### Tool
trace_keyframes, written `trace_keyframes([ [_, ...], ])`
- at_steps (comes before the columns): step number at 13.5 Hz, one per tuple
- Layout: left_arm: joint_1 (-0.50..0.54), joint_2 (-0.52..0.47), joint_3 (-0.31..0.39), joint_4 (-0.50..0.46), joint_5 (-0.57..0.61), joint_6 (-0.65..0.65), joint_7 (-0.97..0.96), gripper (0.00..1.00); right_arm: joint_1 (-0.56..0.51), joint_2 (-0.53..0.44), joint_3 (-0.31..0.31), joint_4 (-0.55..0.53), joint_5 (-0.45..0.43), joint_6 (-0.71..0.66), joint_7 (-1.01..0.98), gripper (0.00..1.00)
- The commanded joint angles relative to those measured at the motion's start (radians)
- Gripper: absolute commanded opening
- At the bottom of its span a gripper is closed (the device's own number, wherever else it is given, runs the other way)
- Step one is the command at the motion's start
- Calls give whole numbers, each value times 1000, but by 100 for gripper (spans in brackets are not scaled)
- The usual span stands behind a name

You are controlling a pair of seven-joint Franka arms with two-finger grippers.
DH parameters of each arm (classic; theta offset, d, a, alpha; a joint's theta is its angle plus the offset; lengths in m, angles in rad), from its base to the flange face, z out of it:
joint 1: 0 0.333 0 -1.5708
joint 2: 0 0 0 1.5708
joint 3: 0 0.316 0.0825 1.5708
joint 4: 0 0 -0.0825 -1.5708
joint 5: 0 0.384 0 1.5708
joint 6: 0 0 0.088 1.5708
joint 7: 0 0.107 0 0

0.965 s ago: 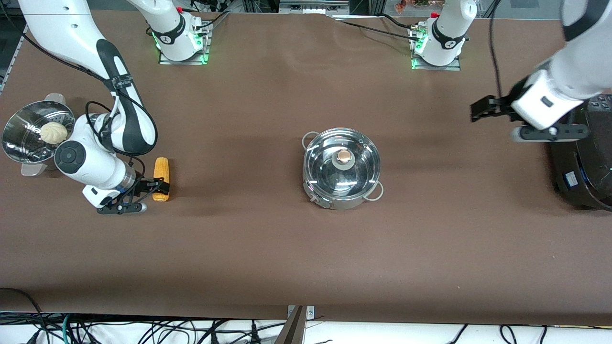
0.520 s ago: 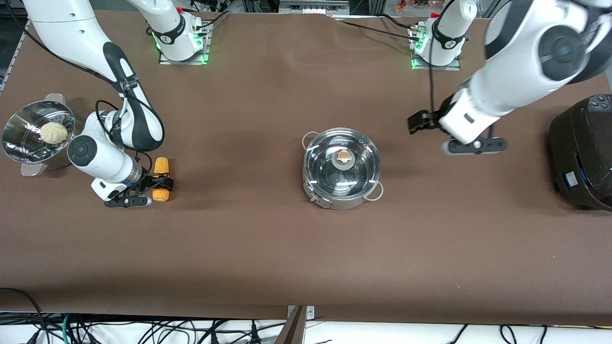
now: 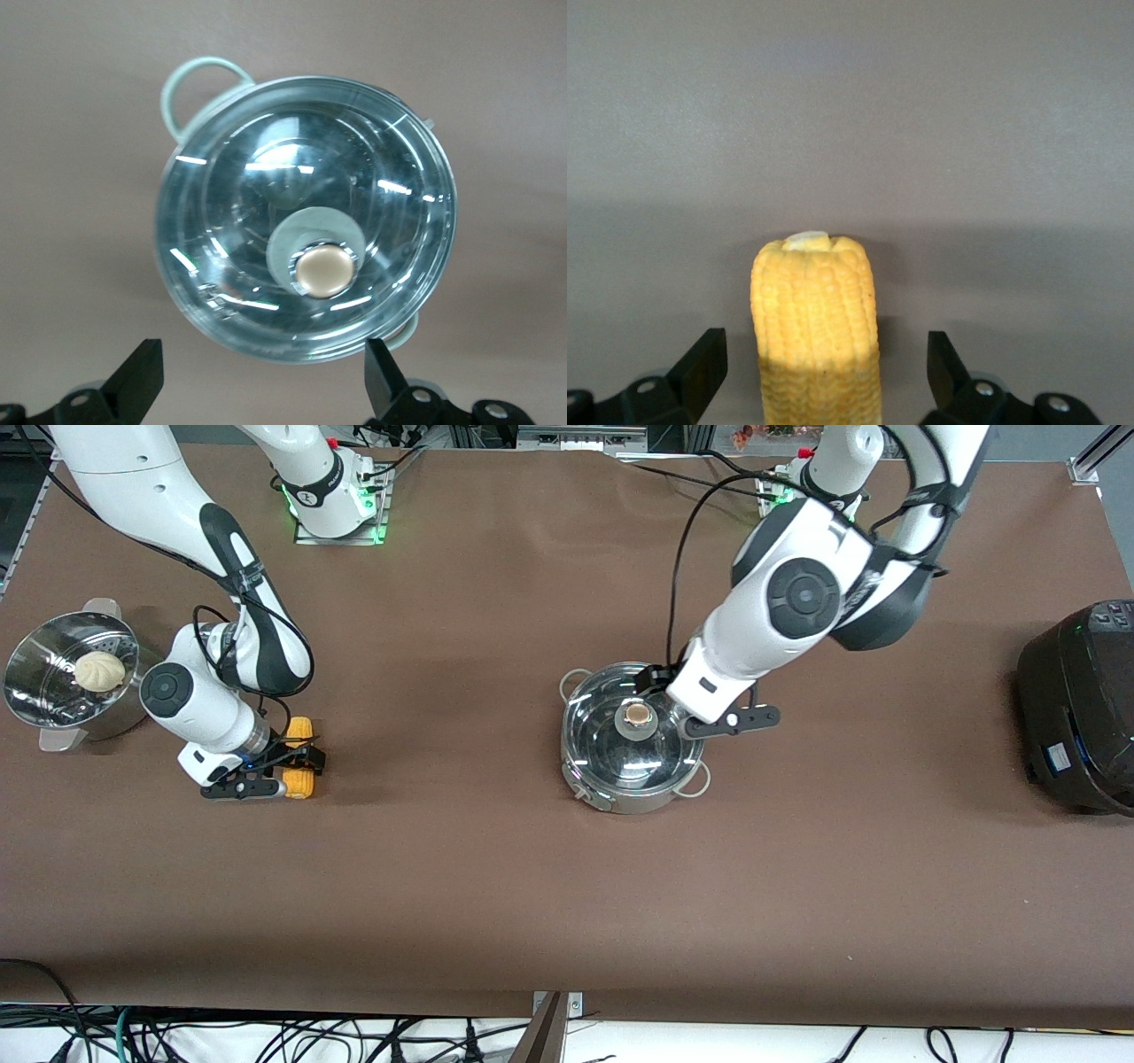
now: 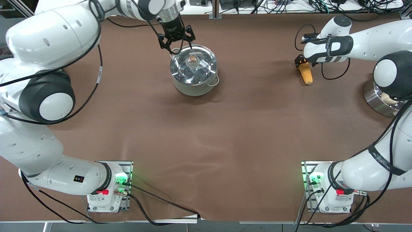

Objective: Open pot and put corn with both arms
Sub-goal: 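Grasp the corn with the right gripper while the left gripper reaches the lid knob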

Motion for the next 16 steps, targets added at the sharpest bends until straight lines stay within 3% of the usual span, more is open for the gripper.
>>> trace_keyframes([
  [1, -47, 55, 2, 27, 78, 17, -110, 100, -3, -47, 2, -67, 11, 43, -23, 100],
  [2, -63, 67, 2, 27, 98, 17, -128, 100, -3, -47, 2, -67, 11, 45, -24, 99],
  [6, -93, 107, 2, 32, 153, 60, -174, 96, -3, -47, 2, -67, 11, 39, -24, 25],
  [8, -105, 127, 2, 33, 168, 86, -196, 96, -3, -52, 2, -67, 11, 36, -26, 8],
  [10, -108, 141, 2, 33, 175, 106, -196, 96, -3, -52, 2, -65, 11, 30, -26, 0],
  [14, -108, 147, 3, 33, 190, 123, -196, 96, -2, -81, 4, -61, 11, 23, -26, 0],
  [16, -108, 147, 3, 33, 190, 123, -194, 92, 0, -116, 24, -32, 11, -59, -21, 0],
])
